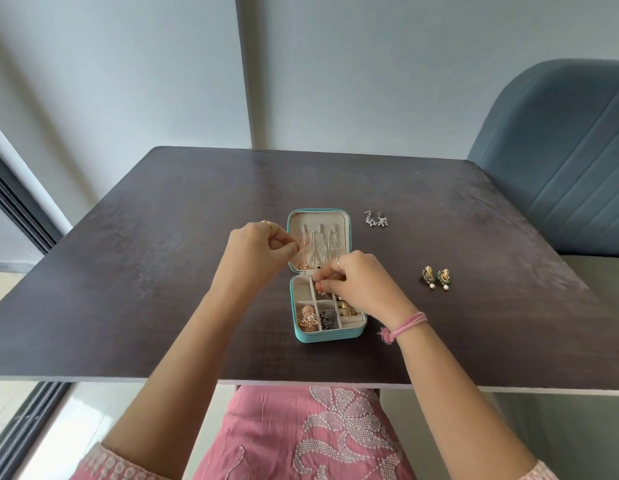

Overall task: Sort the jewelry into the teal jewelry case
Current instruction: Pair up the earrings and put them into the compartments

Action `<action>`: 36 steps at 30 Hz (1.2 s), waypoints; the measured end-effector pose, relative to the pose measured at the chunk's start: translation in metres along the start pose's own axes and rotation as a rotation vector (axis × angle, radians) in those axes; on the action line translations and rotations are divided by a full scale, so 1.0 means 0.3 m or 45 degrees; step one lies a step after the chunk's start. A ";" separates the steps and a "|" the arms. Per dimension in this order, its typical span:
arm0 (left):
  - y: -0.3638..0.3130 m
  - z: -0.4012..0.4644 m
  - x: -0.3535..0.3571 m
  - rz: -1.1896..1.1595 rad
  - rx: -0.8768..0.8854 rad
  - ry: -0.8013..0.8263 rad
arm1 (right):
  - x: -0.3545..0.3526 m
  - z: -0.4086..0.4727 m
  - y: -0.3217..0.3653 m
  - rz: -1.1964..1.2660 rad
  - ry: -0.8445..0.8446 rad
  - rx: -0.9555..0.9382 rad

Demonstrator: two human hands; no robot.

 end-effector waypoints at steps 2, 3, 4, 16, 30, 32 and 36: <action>0.005 -0.001 0.002 -0.006 -0.009 0.003 | 0.000 -0.003 0.010 -0.086 -0.027 -0.021; 0.005 -0.001 0.004 -0.009 -0.009 0.005 | 0.001 -0.004 0.015 -0.128 -0.038 -0.035; 0.006 -0.002 0.007 -0.010 -0.006 0.008 | 0.003 -0.005 0.020 -0.163 -0.047 -0.050; -0.008 0.000 0.015 -0.049 -0.005 0.028 | -0.008 -0.010 0.025 -0.236 -0.155 -0.162; -0.154 -0.019 0.064 -0.129 0.122 0.117 | -0.419 -0.154 -0.197 0.235 -0.733 0.007; -0.196 -0.024 0.098 -0.118 0.159 0.138 | -0.446 -0.175 -0.260 0.345 -0.765 0.057; -0.291 -0.039 0.216 -0.157 0.197 0.263 | -0.475 -0.207 -0.380 0.455 -0.791 0.157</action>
Point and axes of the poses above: each hand's wrist, its own z-axis towards the middle knuckle, its own x-axis out of the palm, y = z × x, the point moved 9 cm from there along z, towards the middle knuckle, and after that the axes turned 4 degrees about -x, right-handed, at the moved point
